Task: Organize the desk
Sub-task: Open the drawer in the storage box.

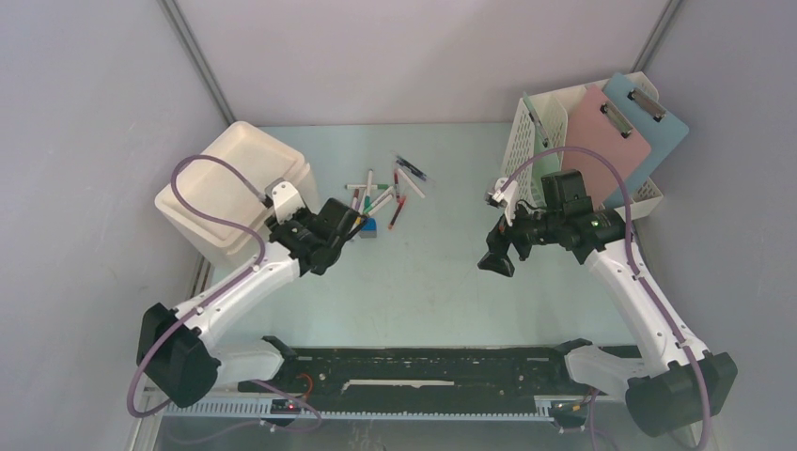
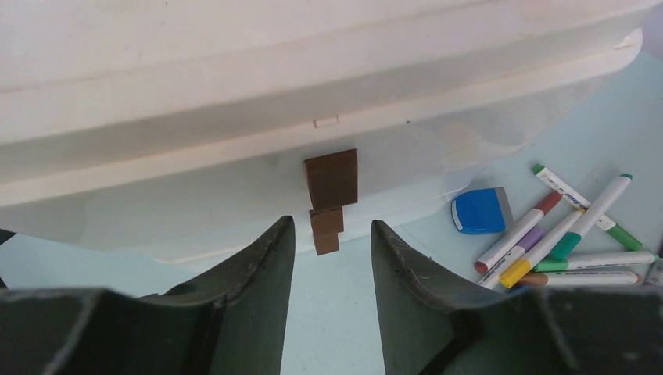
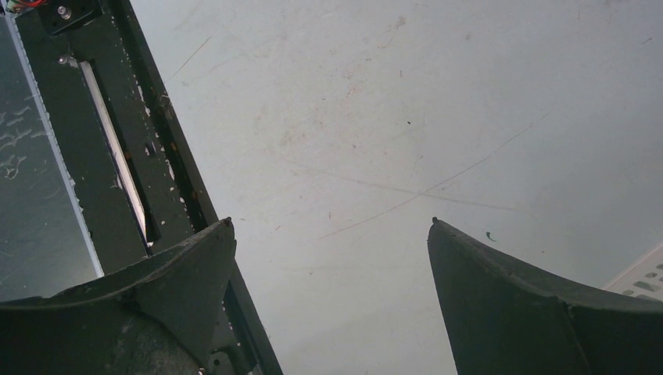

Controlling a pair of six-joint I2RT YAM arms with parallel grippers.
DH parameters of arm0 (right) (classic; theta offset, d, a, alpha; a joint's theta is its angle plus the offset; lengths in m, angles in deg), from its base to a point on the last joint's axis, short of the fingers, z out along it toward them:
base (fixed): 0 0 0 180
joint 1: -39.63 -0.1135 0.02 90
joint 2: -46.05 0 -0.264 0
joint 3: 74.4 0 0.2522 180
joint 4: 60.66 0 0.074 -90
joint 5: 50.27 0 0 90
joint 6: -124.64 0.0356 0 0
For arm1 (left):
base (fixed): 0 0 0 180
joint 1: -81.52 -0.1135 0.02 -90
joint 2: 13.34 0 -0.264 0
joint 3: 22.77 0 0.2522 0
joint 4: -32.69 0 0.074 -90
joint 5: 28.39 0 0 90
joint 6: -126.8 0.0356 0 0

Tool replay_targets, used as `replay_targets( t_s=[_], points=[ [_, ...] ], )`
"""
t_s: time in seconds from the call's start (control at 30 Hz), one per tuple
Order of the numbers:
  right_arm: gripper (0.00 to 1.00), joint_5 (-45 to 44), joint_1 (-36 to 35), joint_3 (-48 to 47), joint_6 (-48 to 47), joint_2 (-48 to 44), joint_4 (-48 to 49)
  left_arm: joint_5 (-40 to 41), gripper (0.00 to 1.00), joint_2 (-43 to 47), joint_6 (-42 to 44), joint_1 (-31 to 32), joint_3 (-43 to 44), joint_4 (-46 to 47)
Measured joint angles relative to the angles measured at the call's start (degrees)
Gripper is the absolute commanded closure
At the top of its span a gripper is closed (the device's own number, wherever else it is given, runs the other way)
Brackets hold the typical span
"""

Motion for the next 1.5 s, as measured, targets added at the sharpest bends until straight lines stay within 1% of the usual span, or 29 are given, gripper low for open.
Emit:
replay_targets(
  t_s=[0.1,0.2,0.53,0.67,0.83,0.97,1.23,1.37,1.5],
  points=[
    [0.00,0.0,0.0,0.0,0.0,0.0,0.0,-0.4,0.53,0.4,2.3,-1.2,0.0,1.6],
    [0.00,0.0,0.0,0.0,0.0,0.0,0.0,-1.3,0.56,0.5,4.3,-3.0,0.0,3.5],
    [0.00,0.0,0.0,0.0,0.0,0.0,0.0,-4.7,0.76,0.6,10.1,-6.5,-0.2,9.1],
    [0.00,0.0,0.0,0.0,0.0,0.0,0.0,-5.5,0.91,0.7,11.2,-7.5,-0.3,10.0],
    [0.00,0.0,0.0,0.0,0.0,0.0,0.0,-7.1,0.97,2.0,12.5,-7.7,-0.6,10.3],
    [0.00,0.0,0.0,0.0,0.0,0.0,0.0,-8.7,1.00,4.5,13.5,-7.8,-2.2,11.7],
    [0.00,0.0,0.1,0.0,0.0,0.0,0.0,-13.1,1.00,10.3,15.5,-7.7,-5.1,14.6],
    [0.00,0.0,0.1,0.0,0.0,0.0,0.0,-13.4,1.00,11.0,15.7,-6.3,-5.4,15.1],
    [0.00,0.0,0.1,0.0,0.0,0.0,0.0,-13.6,1.00,11.0,15.8,-3.5,-5.4,15.3]
  ],
)
